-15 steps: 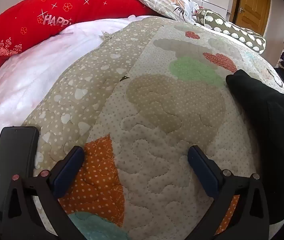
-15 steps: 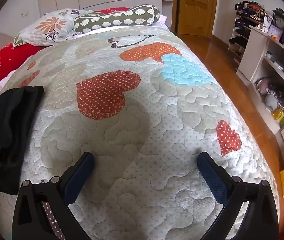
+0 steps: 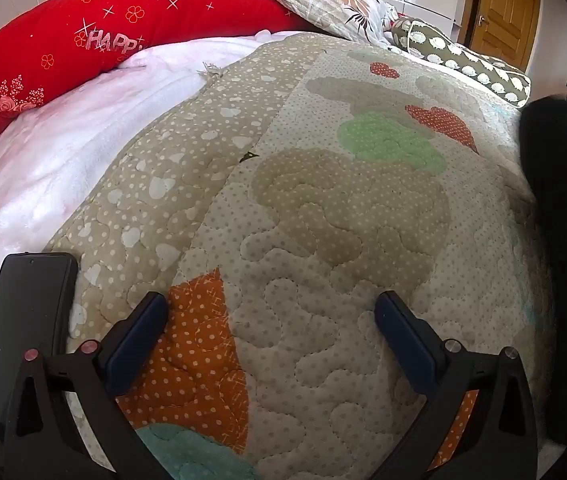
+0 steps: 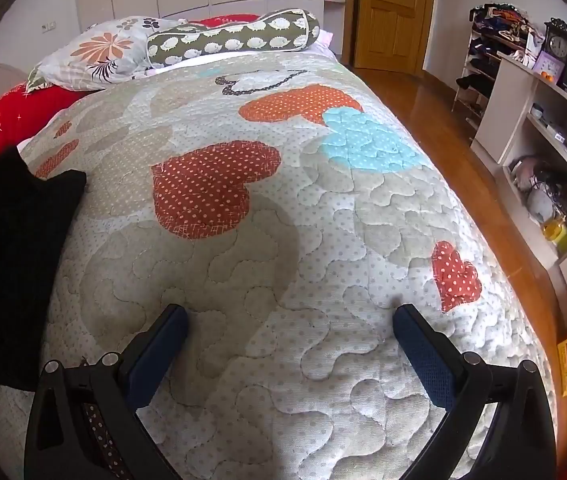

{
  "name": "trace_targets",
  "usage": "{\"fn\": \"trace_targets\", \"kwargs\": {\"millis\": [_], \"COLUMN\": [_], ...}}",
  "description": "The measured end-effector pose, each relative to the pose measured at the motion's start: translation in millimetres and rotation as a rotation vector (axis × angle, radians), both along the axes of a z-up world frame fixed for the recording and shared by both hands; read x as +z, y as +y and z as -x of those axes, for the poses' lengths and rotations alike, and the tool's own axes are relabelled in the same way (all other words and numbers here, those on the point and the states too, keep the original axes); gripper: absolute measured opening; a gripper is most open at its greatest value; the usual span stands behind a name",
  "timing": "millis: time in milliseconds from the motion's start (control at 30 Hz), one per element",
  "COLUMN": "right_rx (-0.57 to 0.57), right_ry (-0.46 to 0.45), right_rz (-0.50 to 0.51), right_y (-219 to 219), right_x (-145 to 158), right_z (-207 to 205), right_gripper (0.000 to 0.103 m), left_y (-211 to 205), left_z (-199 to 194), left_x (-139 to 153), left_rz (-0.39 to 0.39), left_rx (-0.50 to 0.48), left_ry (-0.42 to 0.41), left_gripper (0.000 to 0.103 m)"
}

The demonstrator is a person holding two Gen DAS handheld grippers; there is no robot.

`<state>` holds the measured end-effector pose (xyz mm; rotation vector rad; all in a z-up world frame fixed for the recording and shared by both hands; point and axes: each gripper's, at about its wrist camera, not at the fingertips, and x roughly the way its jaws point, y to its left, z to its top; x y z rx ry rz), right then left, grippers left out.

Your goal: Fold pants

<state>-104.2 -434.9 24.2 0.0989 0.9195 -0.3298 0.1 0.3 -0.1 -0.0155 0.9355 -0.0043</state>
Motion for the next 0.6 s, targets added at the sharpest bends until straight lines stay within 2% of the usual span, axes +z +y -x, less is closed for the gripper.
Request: {"fn": "trace_targets", "kwargs": {"millis": [600], "right_rx": [0.0], "right_ry": [0.002], "right_rz": [0.006], "right_y": [5.2], "right_x": [-0.1], "right_z": [-4.0], "right_gripper": [0.103], "left_y": [0.3], "left_z": [0.0], "left_x": [0.3], "left_rz": [0.0], "left_rx": [0.0], "left_ry": [0.0], "left_gripper": [0.103]}}
